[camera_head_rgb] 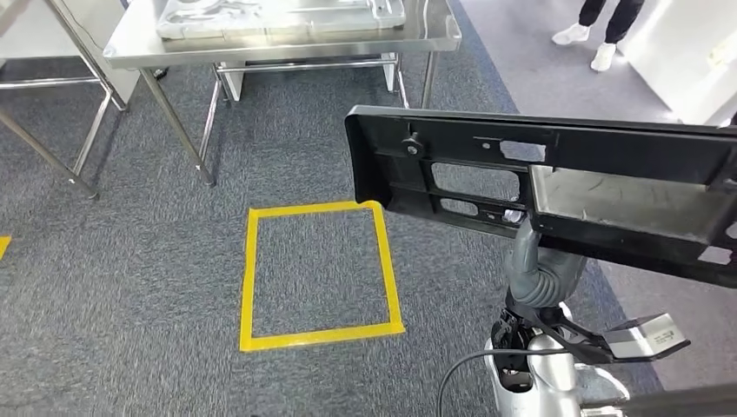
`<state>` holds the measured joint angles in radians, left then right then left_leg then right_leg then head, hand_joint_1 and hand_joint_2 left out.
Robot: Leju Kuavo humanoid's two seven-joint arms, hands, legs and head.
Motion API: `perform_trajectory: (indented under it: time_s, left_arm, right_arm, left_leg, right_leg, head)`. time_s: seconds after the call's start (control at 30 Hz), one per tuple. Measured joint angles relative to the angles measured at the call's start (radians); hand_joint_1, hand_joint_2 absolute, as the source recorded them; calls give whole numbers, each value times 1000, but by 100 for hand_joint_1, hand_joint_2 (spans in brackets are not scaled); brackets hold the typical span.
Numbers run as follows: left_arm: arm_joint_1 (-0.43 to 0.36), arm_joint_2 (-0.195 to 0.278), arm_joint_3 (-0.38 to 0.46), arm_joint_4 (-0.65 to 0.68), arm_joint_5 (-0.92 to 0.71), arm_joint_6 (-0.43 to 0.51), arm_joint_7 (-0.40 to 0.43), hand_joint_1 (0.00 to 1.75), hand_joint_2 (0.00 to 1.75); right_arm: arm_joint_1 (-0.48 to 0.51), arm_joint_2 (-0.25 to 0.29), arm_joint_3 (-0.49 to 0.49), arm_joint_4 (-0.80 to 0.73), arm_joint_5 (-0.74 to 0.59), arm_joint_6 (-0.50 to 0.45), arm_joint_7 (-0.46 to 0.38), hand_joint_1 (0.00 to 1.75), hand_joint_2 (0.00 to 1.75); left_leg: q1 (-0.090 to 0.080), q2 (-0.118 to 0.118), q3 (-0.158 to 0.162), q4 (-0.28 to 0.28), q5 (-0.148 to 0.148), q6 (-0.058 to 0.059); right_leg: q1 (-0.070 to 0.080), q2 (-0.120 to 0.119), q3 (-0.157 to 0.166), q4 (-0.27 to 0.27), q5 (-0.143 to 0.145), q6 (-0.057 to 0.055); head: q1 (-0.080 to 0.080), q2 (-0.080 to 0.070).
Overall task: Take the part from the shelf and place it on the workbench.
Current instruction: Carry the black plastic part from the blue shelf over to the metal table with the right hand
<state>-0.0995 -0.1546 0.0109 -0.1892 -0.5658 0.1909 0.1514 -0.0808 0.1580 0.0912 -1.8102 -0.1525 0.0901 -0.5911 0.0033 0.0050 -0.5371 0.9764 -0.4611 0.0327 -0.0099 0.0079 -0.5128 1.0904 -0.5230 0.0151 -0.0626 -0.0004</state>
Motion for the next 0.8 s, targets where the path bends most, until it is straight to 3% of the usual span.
perform_trajectory:
  time_s: [0.07,0.13,0.17,0.2,0.23,0.27,0.33,0.37,0.43,0.47,0.5,0.57,0.63,0.67,0.7,0.73,0.77,0.8]
  left_arm:
    - [4,0,0,0,-2,1,4,0,175]
    - [7,1,0,0,-5,0,8,0,175]
    - [10,2,0,0,-8,-1,12,0,175]
    - [13,3,0,0,-12,-4,16,0,175]
    - [16,4,0,0,-16,-7,20,0,175]
    - [21,6,0,0,-20,-10,25,0,175]
    - [23,10,-1,2,-26,-17,33,0,175]
    - [22,13,-2,2,-30,-21,38,0,175]
    - [14,17,-3,3,-37,-30,44,0,175]
    - [11,19,-3,3,-40,-33,45,0,175]
    - [7,21,-4,3,-43,-36,46,0,175]
    - [2,22,-4,3,-45,-39,44,0,175]
    - [2,23,-4,3,-45,-41,41,0,175]
    - [5,24,-4,3,-45,-42,41,0,175]
    - [9,25,-4,3,-45,-44,41,0,175]
    - [14,25,-4,3,-45,-47,41,0,175]
    - [22,26,-4,3,-45,-49,42,0,175]
    - [29,27,-4,5,-44,-51,42,0,175]
  right_arm:
    - [2,-3,0,3,6,-4,0,175,175]
    - [8,-7,0,7,14,-8,1,175,175]
    - [11,-9,0,10,19,-10,3,175,175]
    - [12,-10,1,13,25,-12,4,175,175]
    - [14,-10,3,17,31,-14,4,175,175]
    - [16,-12,5,21,37,-18,4,175,175]
    - [20,-16,11,36,46,-27,3,175,175]
    - [21,-18,15,44,48,-32,1,175,175]
    - [14,-19,27,55,49,-37,-2,175,175]
    - [8,-19,32,59,49,-39,-4,175,175]
    - [1,-19,38,64,48,-41,-6,175,175]
    - [-5,-19,47,75,49,-45,-6,175,175]
    - [-9,-18,54,86,51,-50,-2,175,175]
    - [-12,-18,58,91,52,-51,2,175,175]
    - [-15,-19,62,95,51,-50,5,175,175]
    - [-17,-19,67,99,49,-49,8,175,175]
    - [-19,-19,71,104,45,-47,10,175,175]
    - [-21,-20,76,110,41,-45,12,175,175]
  left_leg:
    - [4,0,36,-17,-16,3]
    - [7,-6,65,-21,-39,-3]
    - [10,-11,83,-21,-53,-7]
    - [13,-17,102,-21,-68,-13]
    - [17,-23,122,-21,-85,-18]
    - [21,-27,140,-21,-103,-25]
    - [25,-40,163,-20,-135,-40]
    - [26,-44,173,-23,-144,-49]
    - [28,-48,176,-12,-138,-64]
    - [30,-43,164,21,-121,-68]
    - [30,-35,132,79,-102,-71]
    - [28,-19,35,221,-102,-74]
    - [24,-15,-58,306,-180,-73]
    - [21,-14,-89,310,-221,-70]
    - [18,-14,-110,290,-241,-64]
    - [14,-14,-123,251,-227,-56]
    - [8,-13,-131,198,-168,-45]
    - [0,-12,-138,149,-84,-33]
  right_leg:
    - [-3,-2,-82,106,-15,7]
    - [-10,-2,-170,178,-57,14]
    - [-14,-3,-197,180,-67,19]
    - [-19,-3,-210,154,-60,26]
    - [-25,-2,-209,103,-25,34]
    - [-32,4,-203,41,40,44]
    - [-34,13,-196,-38,141,45]
    - [-32,15,-195,-46,159,36]
    - [-27,9,-186,-41,135,10]
    - [-27,5,-173,-45,123,0]
    - [-26,1,-157,-49,112,-8]
    - [-22,-6,-120,-57,86,-18]
    - [-17,-10,-81,-61,55,-24]
    - [-14,-10,-60,-61,39,-26]
    - [-11,-8,-36,-61,21,-27]
    - [-8,-7,-12,-62,3,-28]
    - [-6,-6,9,-63,-14,-28]
    - [-4,-5,29,-63,-31,-26]
  head:
    - [0,0]
    - [0,0]
    - [0,0]
    - [0,0]
    - [0,0]
    - [0,0]
    - [0,0]
    - [0,0]
    - [0,0]
    - [0,0]
    - [0,0]
    - [0,0]
    - [0,0]
    - [0,0]
    - [0,0]
    - [0,0]
    - [0,0]
    - [0,0]
